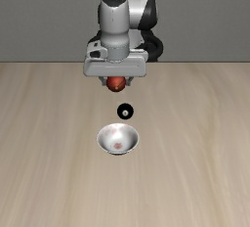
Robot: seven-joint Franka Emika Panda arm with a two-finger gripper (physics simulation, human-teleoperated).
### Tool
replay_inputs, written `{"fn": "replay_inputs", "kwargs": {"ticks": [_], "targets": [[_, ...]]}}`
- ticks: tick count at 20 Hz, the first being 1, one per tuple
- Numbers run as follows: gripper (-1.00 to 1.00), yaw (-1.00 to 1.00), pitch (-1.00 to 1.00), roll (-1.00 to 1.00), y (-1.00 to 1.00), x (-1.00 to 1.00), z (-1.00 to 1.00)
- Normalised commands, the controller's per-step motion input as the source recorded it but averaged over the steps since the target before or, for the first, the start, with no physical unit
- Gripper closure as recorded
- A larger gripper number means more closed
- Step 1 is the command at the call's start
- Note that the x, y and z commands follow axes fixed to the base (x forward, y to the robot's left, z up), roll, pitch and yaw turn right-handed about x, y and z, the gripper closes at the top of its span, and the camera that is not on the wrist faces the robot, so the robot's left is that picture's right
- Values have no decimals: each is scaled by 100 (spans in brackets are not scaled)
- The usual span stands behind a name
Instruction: Pick up the onion and put it on the bowl
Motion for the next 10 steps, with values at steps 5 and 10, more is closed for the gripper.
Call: {"fn": "replay_inputs", "kwargs": {"ticks": [5, 10], "targets": [[100, 0, 0, 0, 0, 100, 0], [100, 0, 0, 0, 0, 100, 0]]}}
